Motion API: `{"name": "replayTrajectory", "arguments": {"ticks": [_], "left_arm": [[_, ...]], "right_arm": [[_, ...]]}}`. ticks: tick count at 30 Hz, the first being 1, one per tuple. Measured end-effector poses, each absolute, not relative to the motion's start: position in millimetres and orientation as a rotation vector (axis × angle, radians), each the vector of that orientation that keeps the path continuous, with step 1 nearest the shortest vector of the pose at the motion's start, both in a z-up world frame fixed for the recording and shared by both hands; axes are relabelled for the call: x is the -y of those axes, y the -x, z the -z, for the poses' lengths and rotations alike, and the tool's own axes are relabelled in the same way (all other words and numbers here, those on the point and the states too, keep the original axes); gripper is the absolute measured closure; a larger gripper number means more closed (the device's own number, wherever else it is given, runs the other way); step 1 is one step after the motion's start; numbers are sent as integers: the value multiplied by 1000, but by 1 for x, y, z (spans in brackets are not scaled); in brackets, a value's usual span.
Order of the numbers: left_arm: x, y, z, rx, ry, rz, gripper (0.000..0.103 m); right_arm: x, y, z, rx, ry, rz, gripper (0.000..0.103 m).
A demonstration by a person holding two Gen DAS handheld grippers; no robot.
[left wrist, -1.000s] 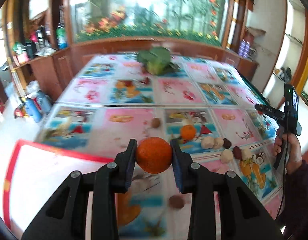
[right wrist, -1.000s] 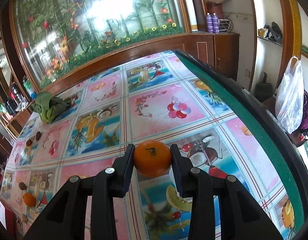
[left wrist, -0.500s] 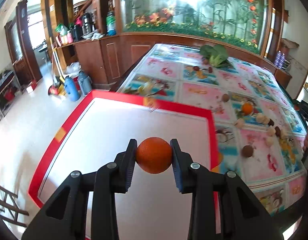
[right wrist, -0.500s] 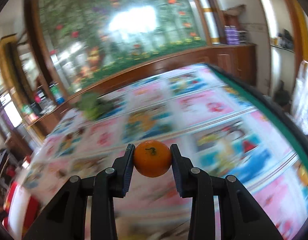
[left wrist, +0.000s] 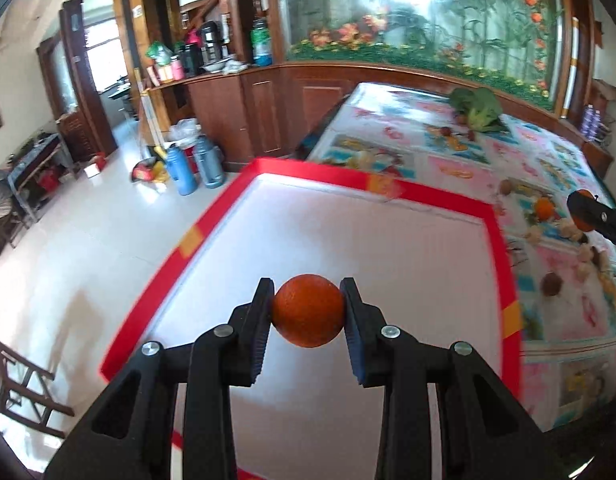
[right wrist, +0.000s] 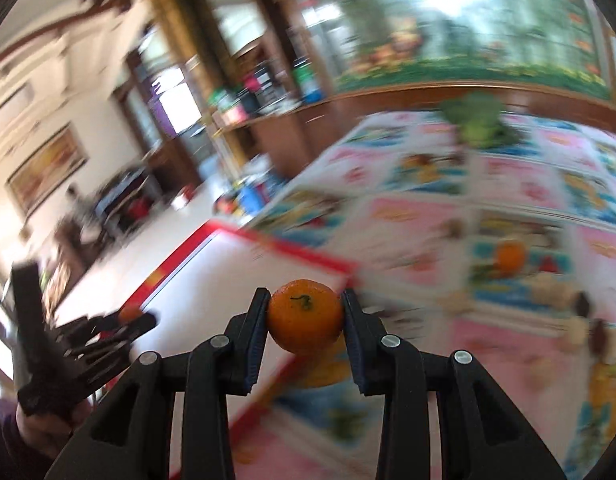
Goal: Organize fruits
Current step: 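Carry both oranges to the red-rimmed white tray and release them, then return both tools to the table toward the beige cubes and nuts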
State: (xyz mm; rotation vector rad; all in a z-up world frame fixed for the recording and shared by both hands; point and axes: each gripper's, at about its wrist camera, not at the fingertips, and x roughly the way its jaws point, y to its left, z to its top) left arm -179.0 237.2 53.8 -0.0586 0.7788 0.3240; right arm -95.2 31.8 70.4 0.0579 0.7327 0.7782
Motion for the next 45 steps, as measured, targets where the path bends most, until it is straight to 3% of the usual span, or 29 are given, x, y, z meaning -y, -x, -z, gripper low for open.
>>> {"name": "replayTrajectory", "arguments": {"ticks": [11, 13, 14, 16, 19, 22, 25, 31, 45], "left_arm": [[-260, 193, -32, -818, 41, -415, 67], [-260, 193, -33, -812, 38, -430, 57], [-261, 193, -34, -802, 33, -437, 56], [-259, 194, -36, -789, 19, -448, 54], [-259, 193, -39, -771, 3, -454, 39], [-257, 192, -43, -717, -51, -468, 38], [-260, 188, -50, -689, -82, -462, 38], [-264, 172, -82, -563, -128, -466, 38], [-181, 138, -144, -440, -222, -306, 33]], "right_arm": [[-95, 119, -28, -844, 143, -844, 67], [-99, 121, -29, -835, 184, -859, 60], [-99, 127, -30, -823, 186, -868, 50], [-91, 128, -34, -789, 165, -871, 42], [-77, 124, -44, -728, 128, -877, 42], [-53, 113, -62, -641, 82, -840, 41], [-30, 98, -76, -574, 60, -791, 34], [32, 78, -84, -446, -81, -717, 33], [122, 58, -104, -358, -275, -536, 29]]}}
